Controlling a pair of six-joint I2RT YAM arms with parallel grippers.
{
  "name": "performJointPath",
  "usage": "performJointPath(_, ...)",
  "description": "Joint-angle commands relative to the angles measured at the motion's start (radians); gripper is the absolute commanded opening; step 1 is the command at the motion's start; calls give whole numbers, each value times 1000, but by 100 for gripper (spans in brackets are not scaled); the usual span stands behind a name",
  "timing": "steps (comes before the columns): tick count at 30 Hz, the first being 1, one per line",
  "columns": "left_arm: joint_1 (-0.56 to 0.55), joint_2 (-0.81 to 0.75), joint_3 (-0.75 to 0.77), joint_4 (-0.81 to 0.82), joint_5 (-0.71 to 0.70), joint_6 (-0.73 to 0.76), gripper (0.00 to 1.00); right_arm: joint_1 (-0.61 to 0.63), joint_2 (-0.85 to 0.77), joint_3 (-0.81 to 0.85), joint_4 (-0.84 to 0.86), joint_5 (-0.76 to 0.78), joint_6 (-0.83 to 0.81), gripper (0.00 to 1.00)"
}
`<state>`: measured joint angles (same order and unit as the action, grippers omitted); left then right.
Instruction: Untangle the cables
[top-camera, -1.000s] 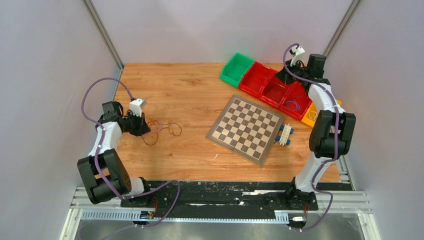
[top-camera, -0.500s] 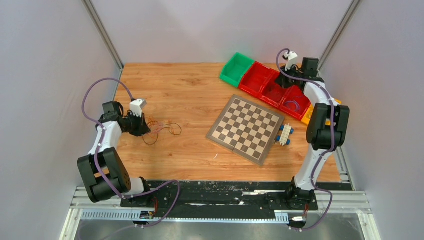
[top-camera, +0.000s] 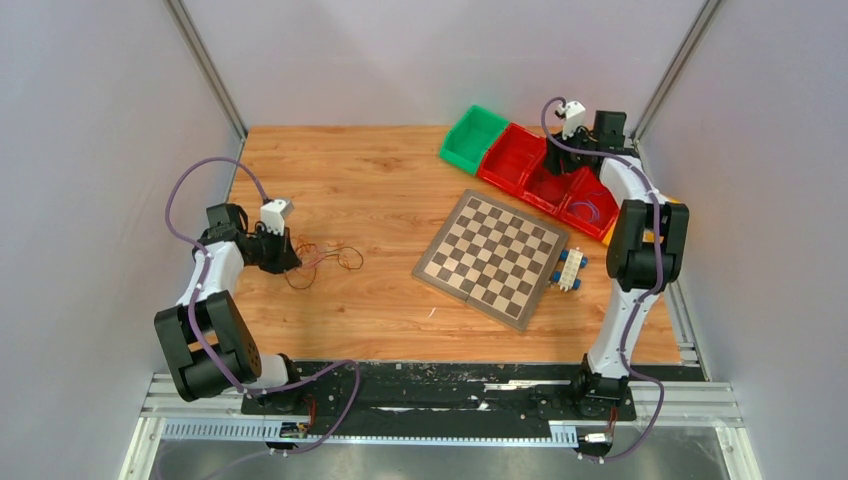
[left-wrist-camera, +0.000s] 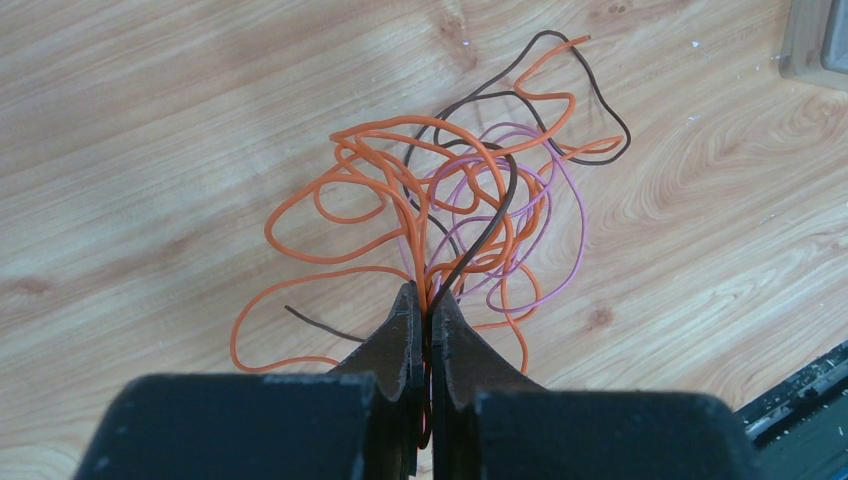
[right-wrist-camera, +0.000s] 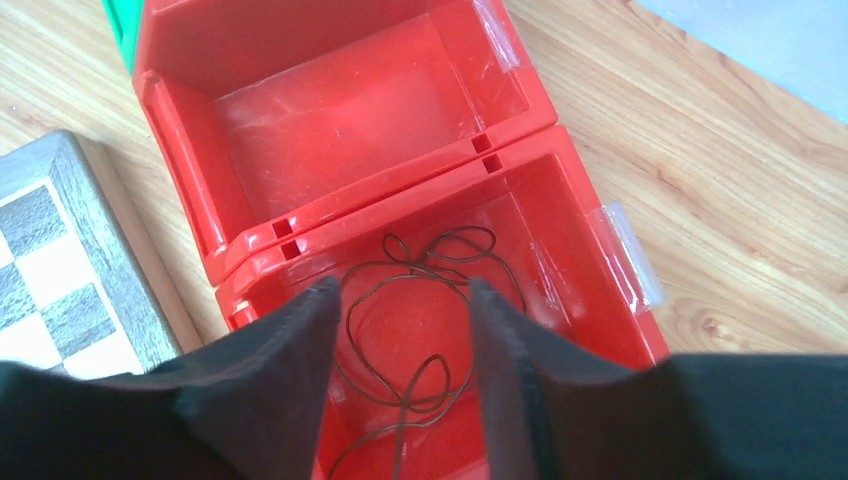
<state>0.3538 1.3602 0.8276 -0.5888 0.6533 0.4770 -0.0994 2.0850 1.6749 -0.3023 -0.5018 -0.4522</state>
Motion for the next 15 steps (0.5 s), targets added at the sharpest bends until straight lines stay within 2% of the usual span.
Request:
performJointPath(1, -4, -9, 38, -21, 31, 9, 0, 2, -119, 34, -42, -21, -23, 60)
performJointPath(4, -4, -8, 47, -49, 58, 23, 0, 1, -195, 11, -85, -45, -31, 79)
performJointPath(7, -13, -13, 56, -95, 103, 34, 0, 9, -293, -14, -112, -139, -7, 96)
performJointPath(11, -65, -38, 89, -142, 201, 14, 0, 86, -360, -27, -159, -292, 51, 100)
performJointPath(15, -120, -85, 128, -162, 301, -47, 0, 255, -369, -64, -169, -366, 64, 100)
